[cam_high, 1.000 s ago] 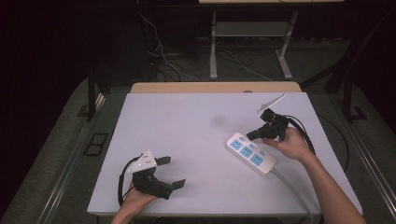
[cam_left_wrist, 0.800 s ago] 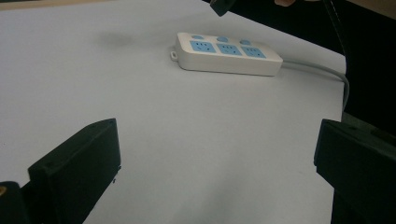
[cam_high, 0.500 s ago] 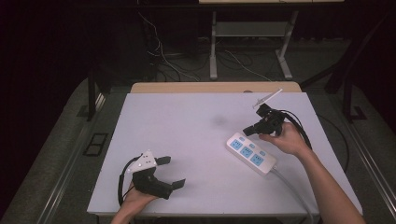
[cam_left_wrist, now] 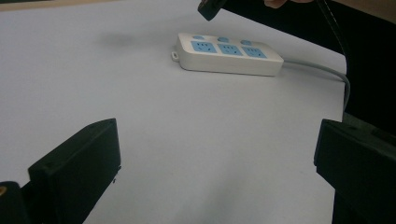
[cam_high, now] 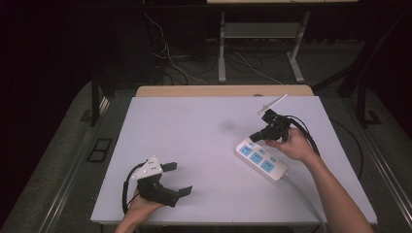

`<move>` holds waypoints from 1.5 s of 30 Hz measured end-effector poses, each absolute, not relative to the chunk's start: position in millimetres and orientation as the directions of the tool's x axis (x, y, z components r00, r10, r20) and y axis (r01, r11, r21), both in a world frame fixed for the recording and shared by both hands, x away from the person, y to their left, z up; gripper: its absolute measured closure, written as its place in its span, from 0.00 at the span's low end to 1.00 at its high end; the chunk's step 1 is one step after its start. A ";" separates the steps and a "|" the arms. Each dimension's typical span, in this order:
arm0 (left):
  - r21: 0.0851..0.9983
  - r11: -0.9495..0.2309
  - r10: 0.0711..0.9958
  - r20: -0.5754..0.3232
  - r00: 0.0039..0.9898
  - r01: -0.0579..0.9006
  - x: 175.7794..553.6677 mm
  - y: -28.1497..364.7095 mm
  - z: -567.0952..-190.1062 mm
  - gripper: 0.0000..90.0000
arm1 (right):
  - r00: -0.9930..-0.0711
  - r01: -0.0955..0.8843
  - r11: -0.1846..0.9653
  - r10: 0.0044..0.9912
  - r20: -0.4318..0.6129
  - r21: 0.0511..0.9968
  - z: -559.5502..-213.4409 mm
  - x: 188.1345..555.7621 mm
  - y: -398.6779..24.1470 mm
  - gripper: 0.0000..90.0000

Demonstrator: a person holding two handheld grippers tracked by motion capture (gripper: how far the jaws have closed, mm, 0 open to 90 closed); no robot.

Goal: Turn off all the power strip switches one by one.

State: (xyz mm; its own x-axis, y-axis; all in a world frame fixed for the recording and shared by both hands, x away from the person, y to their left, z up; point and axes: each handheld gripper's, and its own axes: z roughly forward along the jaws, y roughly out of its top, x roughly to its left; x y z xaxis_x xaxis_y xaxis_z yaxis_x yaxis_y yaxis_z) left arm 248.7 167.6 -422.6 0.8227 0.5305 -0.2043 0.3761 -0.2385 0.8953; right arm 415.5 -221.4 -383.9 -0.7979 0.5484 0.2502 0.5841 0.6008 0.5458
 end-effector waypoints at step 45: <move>0.896 -0.245 0.531 -0.196 0.824 0.371 248.1 166.8 -422.5 0.00 | -0.792 0.586 0.593 0.562 0.238 0.552 -412.7 419.7 -222.4 1.00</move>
